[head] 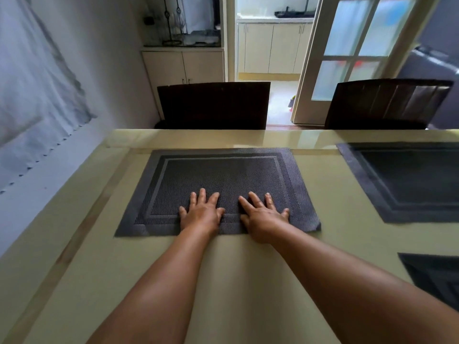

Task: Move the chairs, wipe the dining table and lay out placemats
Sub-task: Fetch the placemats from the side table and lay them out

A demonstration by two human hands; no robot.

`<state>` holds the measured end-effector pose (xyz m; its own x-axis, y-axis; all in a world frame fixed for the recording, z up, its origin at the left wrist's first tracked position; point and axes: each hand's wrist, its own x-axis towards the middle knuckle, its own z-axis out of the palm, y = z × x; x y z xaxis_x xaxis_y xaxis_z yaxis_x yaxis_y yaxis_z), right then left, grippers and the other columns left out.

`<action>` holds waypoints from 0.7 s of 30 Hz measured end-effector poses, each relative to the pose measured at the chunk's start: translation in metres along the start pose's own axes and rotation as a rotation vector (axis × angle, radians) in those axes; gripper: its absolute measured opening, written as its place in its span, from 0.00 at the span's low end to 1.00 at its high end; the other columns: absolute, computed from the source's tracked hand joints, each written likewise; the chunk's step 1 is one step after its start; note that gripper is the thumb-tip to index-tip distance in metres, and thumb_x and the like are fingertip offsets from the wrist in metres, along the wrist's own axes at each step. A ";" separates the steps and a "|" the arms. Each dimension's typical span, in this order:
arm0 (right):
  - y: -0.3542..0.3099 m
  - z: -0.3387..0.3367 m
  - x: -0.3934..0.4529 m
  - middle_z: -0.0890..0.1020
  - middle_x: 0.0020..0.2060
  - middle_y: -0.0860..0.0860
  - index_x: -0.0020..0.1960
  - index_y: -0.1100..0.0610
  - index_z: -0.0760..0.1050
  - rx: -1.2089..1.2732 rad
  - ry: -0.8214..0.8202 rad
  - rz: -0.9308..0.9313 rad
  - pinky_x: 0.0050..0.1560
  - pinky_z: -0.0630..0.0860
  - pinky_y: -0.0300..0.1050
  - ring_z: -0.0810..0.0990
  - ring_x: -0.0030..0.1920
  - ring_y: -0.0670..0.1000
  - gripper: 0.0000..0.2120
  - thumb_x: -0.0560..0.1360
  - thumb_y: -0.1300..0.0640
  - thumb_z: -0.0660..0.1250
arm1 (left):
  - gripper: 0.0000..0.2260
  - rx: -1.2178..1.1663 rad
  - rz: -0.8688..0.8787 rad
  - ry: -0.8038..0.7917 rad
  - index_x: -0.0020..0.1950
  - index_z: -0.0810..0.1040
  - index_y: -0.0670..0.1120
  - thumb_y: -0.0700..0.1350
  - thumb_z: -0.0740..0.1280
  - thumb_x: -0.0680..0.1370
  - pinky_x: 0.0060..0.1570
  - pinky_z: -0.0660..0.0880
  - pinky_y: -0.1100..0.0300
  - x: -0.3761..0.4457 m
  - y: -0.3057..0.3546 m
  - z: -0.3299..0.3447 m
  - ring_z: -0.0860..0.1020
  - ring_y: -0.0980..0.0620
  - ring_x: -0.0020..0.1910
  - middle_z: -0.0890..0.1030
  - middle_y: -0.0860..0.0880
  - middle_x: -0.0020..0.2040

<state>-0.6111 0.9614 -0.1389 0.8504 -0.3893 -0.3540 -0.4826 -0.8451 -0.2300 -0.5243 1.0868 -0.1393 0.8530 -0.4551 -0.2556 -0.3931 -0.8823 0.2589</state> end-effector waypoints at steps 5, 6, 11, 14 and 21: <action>0.003 -0.003 0.008 0.42 0.76 0.41 0.75 0.38 0.44 0.017 -0.006 -0.021 0.67 0.42 0.72 0.36 0.76 0.55 0.26 0.80 0.43 0.49 | 0.23 0.019 -0.036 -0.008 0.75 0.50 0.57 0.55 0.51 0.81 0.72 0.45 0.42 0.003 0.005 0.001 0.41 0.46 0.76 0.43 0.50 0.78; 0.002 -0.005 0.010 0.42 0.76 0.42 0.75 0.38 0.45 0.031 -0.016 -0.026 0.68 0.42 0.72 0.36 0.76 0.55 0.26 0.80 0.43 0.50 | 0.23 0.037 -0.034 -0.006 0.75 0.50 0.57 0.54 0.51 0.81 0.72 0.46 0.43 0.002 0.009 -0.001 0.41 0.46 0.76 0.43 0.49 0.78; 0.011 -0.006 -0.010 0.47 0.77 0.43 0.76 0.43 0.49 0.108 0.084 -0.062 0.72 0.43 0.63 0.42 0.76 0.51 0.24 0.81 0.49 0.50 | 0.22 0.011 0.086 0.073 0.75 0.53 0.54 0.51 0.53 0.81 0.72 0.51 0.47 -0.027 0.038 0.007 0.49 0.47 0.76 0.52 0.49 0.78; 0.024 -0.002 -0.042 0.64 0.73 0.48 0.72 0.47 0.61 0.139 0.324 -0.118 0.70 0.56 0.52 0.60 0.73 0.52 0.20 0.80 0.54 0.54 | 0.20 -0.075 0.132 0.146 0.73 0.59 0.51 0.45 0.55 0.80 0.69 0.59 0.49 -0.056 0.063 0.016 0.60 0.45 0.72 0.63 0.47 0.73; 0.092 -0.017 -0.134 0.75 0.57 0.53 0.59 0.53 0.71 0.157 0.446 -0.110 0.58 0.66 0.47 0.71 0.58 0.55 0.11 0.77 0.56 0.59 | 0.15 -0.271 0.166 0.157 0.65 0.66 0.45 0.42 0.58 0.78 0.62 0.68 0.50 -0.142 0.153 0.036 0.67 0.44 0.64 0.70 0.44 0.65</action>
<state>-0.7657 0.9293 -0.0979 0.8884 -0.4491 0.0948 -0.3816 -0.8376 -0.3909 -0.7183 1.0122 -0.0967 0.8357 -0.5471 -0.0483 -0.4434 -0.7240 0.5284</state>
